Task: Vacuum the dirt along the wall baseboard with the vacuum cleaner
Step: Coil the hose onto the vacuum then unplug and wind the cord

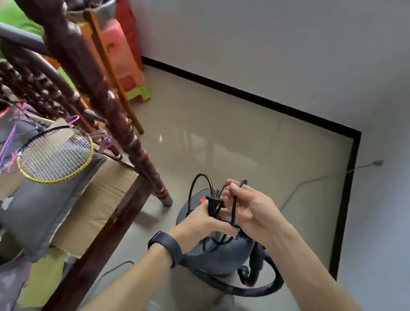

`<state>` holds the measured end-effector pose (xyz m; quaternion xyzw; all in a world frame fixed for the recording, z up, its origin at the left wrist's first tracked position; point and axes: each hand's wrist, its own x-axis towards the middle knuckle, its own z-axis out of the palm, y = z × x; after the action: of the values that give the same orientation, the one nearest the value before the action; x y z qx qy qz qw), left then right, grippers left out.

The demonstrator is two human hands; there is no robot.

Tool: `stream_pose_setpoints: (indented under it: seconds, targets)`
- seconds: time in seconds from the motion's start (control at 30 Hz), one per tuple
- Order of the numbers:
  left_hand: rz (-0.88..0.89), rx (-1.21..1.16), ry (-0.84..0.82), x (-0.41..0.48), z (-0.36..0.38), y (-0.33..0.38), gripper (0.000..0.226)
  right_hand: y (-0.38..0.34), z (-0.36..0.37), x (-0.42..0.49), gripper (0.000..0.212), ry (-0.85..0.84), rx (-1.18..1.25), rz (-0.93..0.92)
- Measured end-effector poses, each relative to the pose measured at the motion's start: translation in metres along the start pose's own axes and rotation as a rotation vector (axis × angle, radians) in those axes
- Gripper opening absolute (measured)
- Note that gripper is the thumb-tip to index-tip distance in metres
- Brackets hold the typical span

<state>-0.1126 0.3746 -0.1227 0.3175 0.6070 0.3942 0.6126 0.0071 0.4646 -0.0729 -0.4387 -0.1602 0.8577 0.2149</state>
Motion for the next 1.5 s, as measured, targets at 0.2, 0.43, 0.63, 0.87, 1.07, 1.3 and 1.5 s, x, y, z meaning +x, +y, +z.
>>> stream_pose_setpoints:
  seconds: [0.2,0.43,0.63,0.87,1.07,1.3,1.5]
  targets:
    - [-0.091,0.385,0.101,0.013,0.026,-0.041,0.044,0.020,-0.063,0.004,0.019,0.076,-0.167,-0.009]
    - [-0.127,0.456,0.202,0.041,0.064,-0.066,0.028,0.032,-0.158,0.020,0.022,0.320,-0.230,-0.003]
    - [-0.407,-0.116,0.443,0.083,0.034,-0.088,0.031,0.061,-0.204,0.074,0.028,0.540,-0.397,0.105]
    - [-0.356,0.625,0.519,0.141,-0.034,-0.170,0.011,0.115,-0.189,0.173,0.085,0.382,-1.365,-0.064]
    - [-0.285,0.624,0.568,0.177,-0.060,-0.216,0.041,0.137,-0.195,0.233,0.111,0.247,-1.920,0.020]
    - [-0.473,0.654,0.591,0.176,-0.063,-0.217,0.071,0.126,-0.191,0.250,0.087,0.195,-2.033,0.005]
    - [-0.539,0.574,0.481,0.184,-0.074,-0.211,0.074,0.118,-0.188,0.264,0.081,0.162,-1.947,0.068]
